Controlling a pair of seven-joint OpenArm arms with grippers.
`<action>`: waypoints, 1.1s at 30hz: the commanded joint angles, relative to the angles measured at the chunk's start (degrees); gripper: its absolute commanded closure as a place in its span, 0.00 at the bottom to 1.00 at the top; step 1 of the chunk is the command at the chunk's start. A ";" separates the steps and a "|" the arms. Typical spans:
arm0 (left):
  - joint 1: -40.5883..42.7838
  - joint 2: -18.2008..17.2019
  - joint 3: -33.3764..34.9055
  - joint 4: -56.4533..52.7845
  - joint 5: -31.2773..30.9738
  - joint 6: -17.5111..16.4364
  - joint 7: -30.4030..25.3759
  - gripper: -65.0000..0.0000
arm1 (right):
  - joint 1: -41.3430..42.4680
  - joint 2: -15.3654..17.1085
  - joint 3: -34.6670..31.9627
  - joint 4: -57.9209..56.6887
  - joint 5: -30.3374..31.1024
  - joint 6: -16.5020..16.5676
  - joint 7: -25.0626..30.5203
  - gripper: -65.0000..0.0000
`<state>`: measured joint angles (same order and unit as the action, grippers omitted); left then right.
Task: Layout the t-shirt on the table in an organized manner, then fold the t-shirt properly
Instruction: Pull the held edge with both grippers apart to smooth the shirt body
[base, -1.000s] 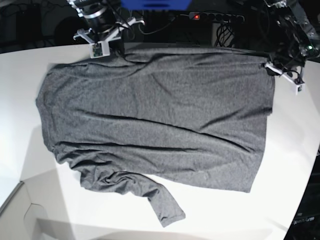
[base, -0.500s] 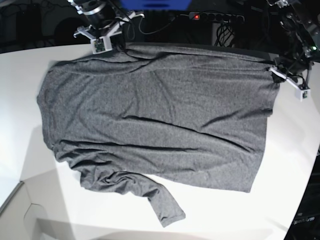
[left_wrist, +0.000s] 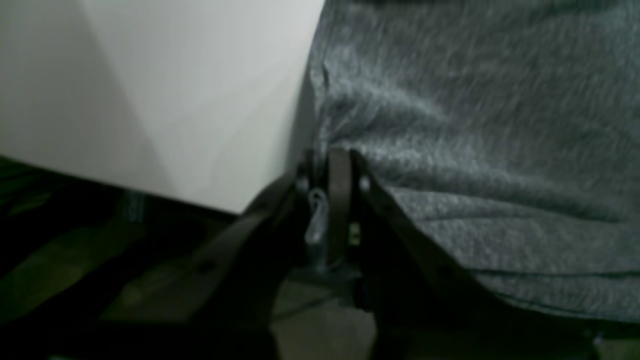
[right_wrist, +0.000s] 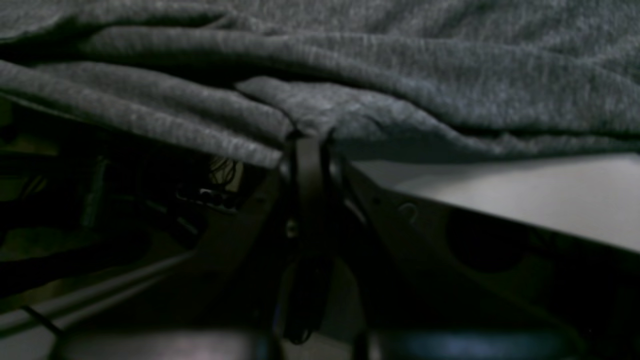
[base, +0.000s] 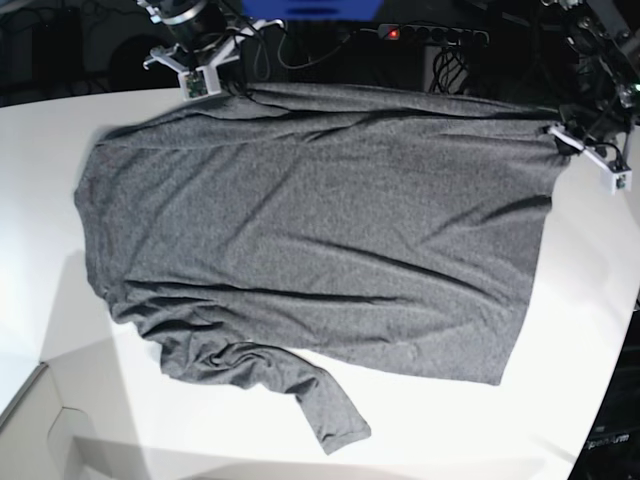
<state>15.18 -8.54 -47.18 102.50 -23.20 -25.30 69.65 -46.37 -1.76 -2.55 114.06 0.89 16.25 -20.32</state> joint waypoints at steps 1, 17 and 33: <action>-0.19 -0.74 -0.34 0.93 -0.14 0.11 -0.68 1.00 | -0.62 0.05 0.04 1.15 0.39 0.14 1.20 1.00; -5.90 -1.18 0.10 -5.75 0.48 0.29 -0.68 1.00 | 3.51 0.13 0.04 1.85 0.39 0.14 1.02 1.00; -16.37 -1.27 0.19 -13.40 0.56 0.73 -0.68 1.00 | 17.75 1.36 0.04 1.06 0.30 0.23 -11.38 1.00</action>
<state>-0.47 -8.75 -46.85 88.25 -22.09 -24.67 69.87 -28.58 -0.62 -2.55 114.10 0.91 16.29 -33.04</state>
